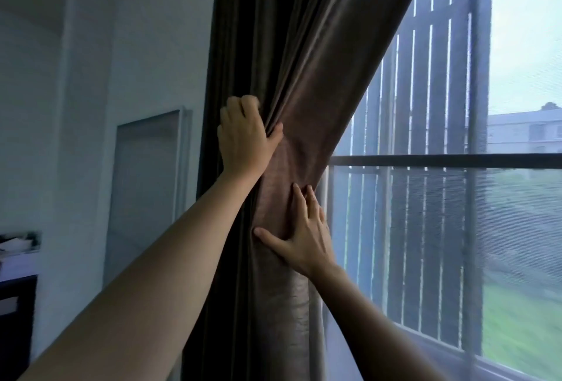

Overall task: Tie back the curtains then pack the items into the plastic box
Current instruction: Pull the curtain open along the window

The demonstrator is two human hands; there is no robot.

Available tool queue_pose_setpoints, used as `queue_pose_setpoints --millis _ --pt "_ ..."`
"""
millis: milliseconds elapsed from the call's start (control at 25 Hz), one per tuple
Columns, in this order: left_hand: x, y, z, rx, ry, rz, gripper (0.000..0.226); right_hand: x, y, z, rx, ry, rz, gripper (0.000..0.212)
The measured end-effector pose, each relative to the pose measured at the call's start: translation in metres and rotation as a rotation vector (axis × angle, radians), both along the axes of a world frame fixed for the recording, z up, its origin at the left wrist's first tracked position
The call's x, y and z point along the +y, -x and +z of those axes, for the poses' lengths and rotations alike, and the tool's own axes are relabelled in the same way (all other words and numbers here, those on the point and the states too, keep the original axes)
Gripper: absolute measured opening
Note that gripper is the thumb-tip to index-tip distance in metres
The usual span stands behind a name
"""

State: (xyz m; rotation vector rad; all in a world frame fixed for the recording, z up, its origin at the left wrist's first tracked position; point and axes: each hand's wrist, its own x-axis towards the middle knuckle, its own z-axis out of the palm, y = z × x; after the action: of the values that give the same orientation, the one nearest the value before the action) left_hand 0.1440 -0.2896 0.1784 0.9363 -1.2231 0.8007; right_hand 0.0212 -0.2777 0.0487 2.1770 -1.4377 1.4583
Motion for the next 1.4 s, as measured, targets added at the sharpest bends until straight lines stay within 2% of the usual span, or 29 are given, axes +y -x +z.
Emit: queue_pose_setpoints --millis 160,240,360,440,720,800,920,1040,1120,1240,1320,1400 --pt "-0.044 -0.050 0.000 0.145 -0.202 -0.073 0.082 -0.041 -0.045 0.005 0.014 -0.006 0.015 0.114" --pt "-0.065 -0.075 0.001 0.170 -0.291 -0.253 0.096 -0.060 -0.068 0.007 0.015 -0.005 0.019 0.116" --pt "-0.082 -0.100 -0.005 0.268 -0.471 -0.689 0.113 -0.084 -0.095 0.009 -0.020 0.003 0.054 0.117" --pt "-0.095 -0.113 -0.008 0.238 -0.515 -0.727 0.108 -0.101 -0.111 0.009 -0.011 0.016 0.033 0.119" --pt "-0.140 -0.156 -0.044 0.214 -0.584 -0.459 0.049 -0.145 -0.124 0.005 0.282 -0.179 0.044 0.123" --pt "-0.143 -0.160 -0.051 0.205 -0.552 -0.464 0.042 -0.146 -0.123 0.004 0.320 -0.215 0.070 0.120" --pt "-0.138 -0.154 -0.056 0.241 -0.514 -0.510 0.048 -0.136 -0.117 0.002 0.362 -0.208 0.054 0.115" --pt "-0.128 -0.140 -0.067 0.289 -0.383 -0.445 0.083 -0.122 -0.108 0.007 0.380 -0.210 0.050 0.104" --pt "-0.113 -0.130 -0.074 0.178 -0.215 -0.206 0.092 -0.108 -0.098 0.009 0.367 -0.213 0.080 0.095" --pt "-0.092 -0.111 -0.082 -0.234 0.006 0.139 0.080 -0.081 -0.076 0.003 0.373 -0.200 0.094 0.087" --pt "-0.080 -0.092 -0.084 -0.458 0.054 0.296 0.078 -0.062 -0.057 -0.005 0.364 -0.180 0.074 0.082" --pt "-0.066 -0.072 -0.085 -0.538 0.057 0.415 0.074 -0.040 -0.038 -0.010 0.340 -0.146 0.062 0.075"
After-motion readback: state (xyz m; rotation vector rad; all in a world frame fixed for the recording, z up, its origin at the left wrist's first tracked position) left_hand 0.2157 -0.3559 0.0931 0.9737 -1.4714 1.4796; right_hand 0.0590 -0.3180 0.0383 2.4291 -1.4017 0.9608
